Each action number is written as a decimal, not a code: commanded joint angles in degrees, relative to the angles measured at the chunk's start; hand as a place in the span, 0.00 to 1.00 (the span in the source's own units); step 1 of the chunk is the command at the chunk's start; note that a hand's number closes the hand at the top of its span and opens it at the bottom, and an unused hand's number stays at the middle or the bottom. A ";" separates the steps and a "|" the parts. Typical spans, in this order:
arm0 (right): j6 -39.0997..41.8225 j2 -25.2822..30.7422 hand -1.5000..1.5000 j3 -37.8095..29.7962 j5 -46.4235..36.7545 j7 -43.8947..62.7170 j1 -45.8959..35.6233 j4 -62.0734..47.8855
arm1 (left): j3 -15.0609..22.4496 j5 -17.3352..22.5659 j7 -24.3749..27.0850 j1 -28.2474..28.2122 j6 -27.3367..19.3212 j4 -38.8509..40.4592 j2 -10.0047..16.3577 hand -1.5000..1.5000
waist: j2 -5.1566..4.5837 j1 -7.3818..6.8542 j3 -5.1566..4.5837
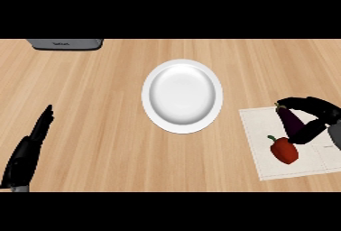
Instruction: Pick the eggplant from the placemat and place it in the plate
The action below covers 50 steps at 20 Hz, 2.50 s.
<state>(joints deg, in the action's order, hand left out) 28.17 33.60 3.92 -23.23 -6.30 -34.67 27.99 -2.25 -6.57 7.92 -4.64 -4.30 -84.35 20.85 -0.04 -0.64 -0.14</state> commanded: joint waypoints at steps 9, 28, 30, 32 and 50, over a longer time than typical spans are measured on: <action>-12.94 -2.70 1.00 -1.56 -4.96 0.00 1.37 -0.80 | -1.43 -1.36 -2.29 0.38 1.03 -2.11 -1.96 0.50 | 0.23 0.74 0.11; -48.30 -1.01 1.00 2.49 -20.45 28.87 17.71 43.93 | -3.89 -1.16 1.06 -2.65 2.39 -0.76 -0.79 0.50 | 0.80 2.69 -0.03; -47.36 0.17 1.00 3.05 -21.04 30.04 18.45 52.38 | -3.82 -1.52 -1.08 -3.27 1.20 -3.77 -1.27 0.50 | 1.12 2.94 -0.03; -46.16 1.28 1.00 3.52 -20.76 28.84 19.80 59.48 | -3.69 -1.41 -0.80 -2.66 1.11 -2.84 -2.00 0.50 | 0.89 2.73 0.01; -29.04 -20.15 1.00 15.68 -25.03 50.62 -0.86 72.86 | -3.64 -1.88 -1.71 -2.42 4.73 -6.03 -1.99 0.50 | 0.10 -0.38 0.12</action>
<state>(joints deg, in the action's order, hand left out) -2.38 19.51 17.66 -46.29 39.94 -30.11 103.85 -5.40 -9.51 7.65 -5.03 -1.19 -85.88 18.25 0.06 -0.52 -0.06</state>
